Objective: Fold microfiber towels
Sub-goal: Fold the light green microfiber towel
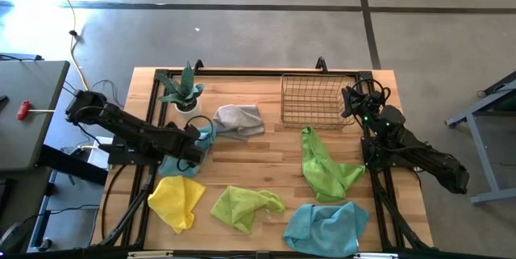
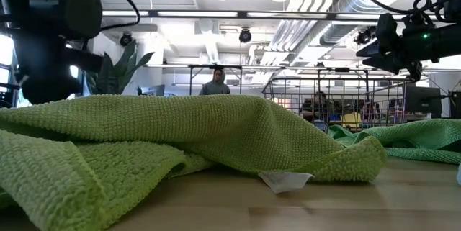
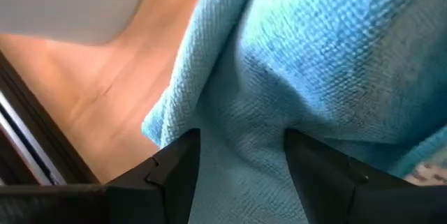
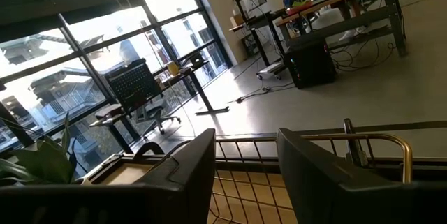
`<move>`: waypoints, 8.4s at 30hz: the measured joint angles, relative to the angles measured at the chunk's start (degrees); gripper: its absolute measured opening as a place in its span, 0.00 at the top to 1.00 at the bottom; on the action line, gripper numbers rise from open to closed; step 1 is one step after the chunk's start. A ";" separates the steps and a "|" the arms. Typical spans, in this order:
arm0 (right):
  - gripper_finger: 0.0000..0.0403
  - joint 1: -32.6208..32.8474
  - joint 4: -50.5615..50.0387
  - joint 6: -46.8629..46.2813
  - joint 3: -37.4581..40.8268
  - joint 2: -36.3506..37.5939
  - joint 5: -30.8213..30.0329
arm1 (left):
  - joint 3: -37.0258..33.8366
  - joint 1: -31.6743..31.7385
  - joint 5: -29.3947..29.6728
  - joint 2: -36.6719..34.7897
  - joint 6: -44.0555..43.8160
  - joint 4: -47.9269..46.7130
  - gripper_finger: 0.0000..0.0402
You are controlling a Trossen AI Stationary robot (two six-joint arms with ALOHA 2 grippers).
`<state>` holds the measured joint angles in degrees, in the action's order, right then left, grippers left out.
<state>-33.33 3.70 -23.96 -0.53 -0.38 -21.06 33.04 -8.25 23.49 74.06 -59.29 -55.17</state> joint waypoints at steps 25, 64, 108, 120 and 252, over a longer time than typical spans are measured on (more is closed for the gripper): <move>0.64 -0.01 -0.02 0.01 -0.01 0.07 0.02 | 11.13 -16.80 -2.04 12.33 42.13 61.11 0.51; 0.64 -0.01 0.00 0.01 -0.01 0.02 0.02 | 11.24 -21.87 -7.77 20.35 7.73 26.34 0.51; 0.64 -0.01 -0.01 0.01 0.00 0.02 0.02 | 18.70 -8.80 22.24 8.99 21.53 15.97 0.51; 0.64 -0.01 0.02 -3.45 -0.01 0.00 -0.01 | 18.77 9.87 22.13 16.76 31.96 28.24 0.51; 0.64 80.44 -34.16 -68.47 -53.91 -100.99 48.88 | 34.53 -17.38 12.94 29.86 29.89 8.04 0.51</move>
<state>47.11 -30.45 -92.43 -54.43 -101.37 27.82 67.57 -25.63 36.43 103.92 -29.40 -47.13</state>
